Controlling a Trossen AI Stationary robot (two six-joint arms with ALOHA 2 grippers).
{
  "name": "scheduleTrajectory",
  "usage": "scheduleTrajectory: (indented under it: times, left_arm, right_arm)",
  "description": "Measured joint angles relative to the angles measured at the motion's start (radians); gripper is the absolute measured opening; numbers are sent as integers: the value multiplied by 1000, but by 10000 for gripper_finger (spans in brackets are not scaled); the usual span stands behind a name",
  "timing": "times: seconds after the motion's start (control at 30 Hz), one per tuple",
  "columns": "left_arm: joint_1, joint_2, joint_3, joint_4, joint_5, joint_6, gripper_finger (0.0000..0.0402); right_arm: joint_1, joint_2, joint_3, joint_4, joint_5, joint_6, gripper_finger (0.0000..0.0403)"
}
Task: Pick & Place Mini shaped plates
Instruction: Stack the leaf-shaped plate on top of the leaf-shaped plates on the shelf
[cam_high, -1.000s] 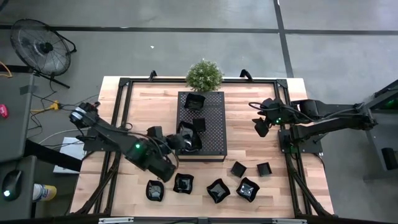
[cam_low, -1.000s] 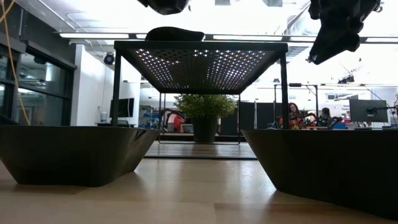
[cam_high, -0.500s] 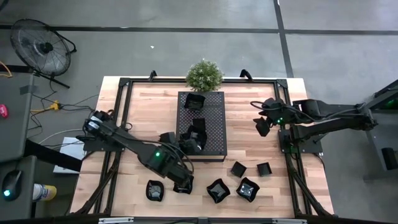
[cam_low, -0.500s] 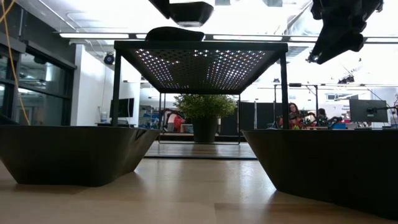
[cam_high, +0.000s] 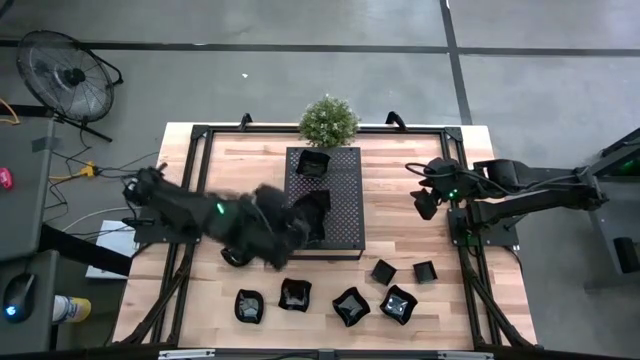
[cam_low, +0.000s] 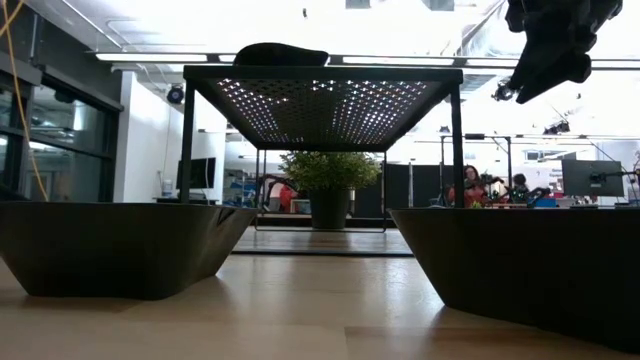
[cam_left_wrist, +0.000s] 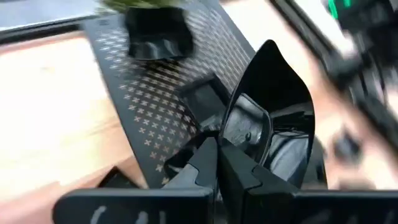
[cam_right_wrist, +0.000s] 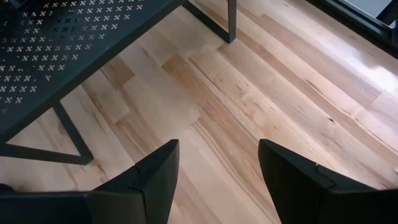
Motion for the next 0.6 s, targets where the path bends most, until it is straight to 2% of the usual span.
scheduleTrajectory:
  times: [0.2, 0.37, 0.47, 0.6]
  left_arm:
    - [182, -38, 88, 96, 417, 696, 0]
    - [333, -33, 113, 103, 692, 1023, 0]
    - [403, -13, 110, 56, 793, 1198, 0]
    - [473, 24, 110, 61, 865, 1410, 0]
  right_arm:
    - [0, -1, 0, 0, 1, -7, 214]
    - [0, -1, 0, 0, -10, -23, 214]
    - [0, -1, 0, 0, -35, -27, 214]
    - [0, 0, 0, 1, -48, -42, 214]
